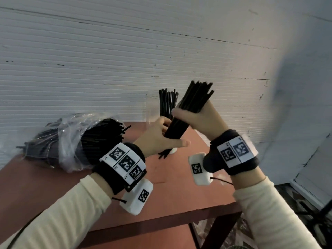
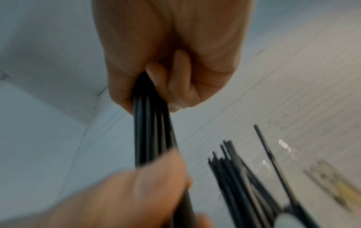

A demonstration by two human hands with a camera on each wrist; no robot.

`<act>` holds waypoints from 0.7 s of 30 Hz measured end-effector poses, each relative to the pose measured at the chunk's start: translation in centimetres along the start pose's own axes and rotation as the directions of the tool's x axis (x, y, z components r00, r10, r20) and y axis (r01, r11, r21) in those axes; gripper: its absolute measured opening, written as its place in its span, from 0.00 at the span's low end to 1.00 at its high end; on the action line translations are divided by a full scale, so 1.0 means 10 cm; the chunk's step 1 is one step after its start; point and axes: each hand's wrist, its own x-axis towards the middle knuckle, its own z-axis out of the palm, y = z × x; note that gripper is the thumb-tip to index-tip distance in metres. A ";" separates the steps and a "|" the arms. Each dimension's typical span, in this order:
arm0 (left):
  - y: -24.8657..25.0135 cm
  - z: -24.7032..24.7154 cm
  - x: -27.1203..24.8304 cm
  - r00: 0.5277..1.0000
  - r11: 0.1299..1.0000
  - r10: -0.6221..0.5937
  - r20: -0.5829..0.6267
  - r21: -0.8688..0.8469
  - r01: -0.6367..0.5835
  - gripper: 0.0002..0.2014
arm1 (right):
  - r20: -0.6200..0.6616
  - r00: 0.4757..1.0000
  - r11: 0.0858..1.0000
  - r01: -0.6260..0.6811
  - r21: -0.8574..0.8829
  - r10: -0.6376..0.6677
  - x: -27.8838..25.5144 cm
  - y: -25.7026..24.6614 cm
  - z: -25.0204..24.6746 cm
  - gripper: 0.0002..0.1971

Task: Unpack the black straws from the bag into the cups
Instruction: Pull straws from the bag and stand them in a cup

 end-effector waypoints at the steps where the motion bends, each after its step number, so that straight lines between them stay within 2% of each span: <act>1: 0.00 0.02 0.05 0.994 1.000 -0.001 -0.107 0.009 0.002 0.38 | -0.065 0.998 1.000 -0.006 0.019 0.007 0.06 0.00 -0.07 0.12; 2: -0.01 0.03 0.12 0.983 1.000 0.002 -0.182 0.023 0.003 0.45 | -0.122 0.992 0.999 -0.012 0.041 0.017 0.14 0.01 -0.15 0.12; 4: -0.05 0.04 0.26 0.972 0.997 -0.021 -0.236 0.064 0.037 0.58 | -0.211 0.976 0.997 -0.031 0.074 0.046 0.28 0.04 -0.28 0.11; 6: -0.10 0.03 0.39 0.977 0.990 -0.101 -0.190 0.076 0.117 0.66 | -0.252 0.965 0.995 -0.050 0.081 0.069 0.40 0.08 -0.35 0.09; 7: -0.13 0.02 0.46 0.979 0.986 -0.136 -0.152 0.077 0.149 0.66 | -0.256 0.964 0.996 -0.059 0.073 0.076 0.47 0.10 -0.36 0.08; 10: -0.21 -0.02 0.59 0.975 0.972 -0.212 -0.064 0.091 0.217 0.59 | -0.233 0.968 0.995 -0.095 0.000 0.093 0.63 0.19 -0.32 0.13; 12: -0.24 -0.03 0.66 0.972 0.968 -0.226 -0.056 0.096 0.231 0.54 | -0.201 0.974 0.992 -0.118 -0.053 0.105 0.72 0.26 -0.27 0.17; 17: -0.33 -0.05 0.73 0.976 0.972 -0.207 -0.068 0.102 0.214 0.44 | -0.080 0.985 0.969 -0.168 -0.178 0.156 0.86 0.43 -0.12 0.16; 21: -0.39 -0.08 0.72 0.983 0.980 -0.169 -0.069 0.092 0.175 0.40 | 0.049 0.962 0.928 -0.243 -0.282 0.267 0.87 0.51 0.00 0.17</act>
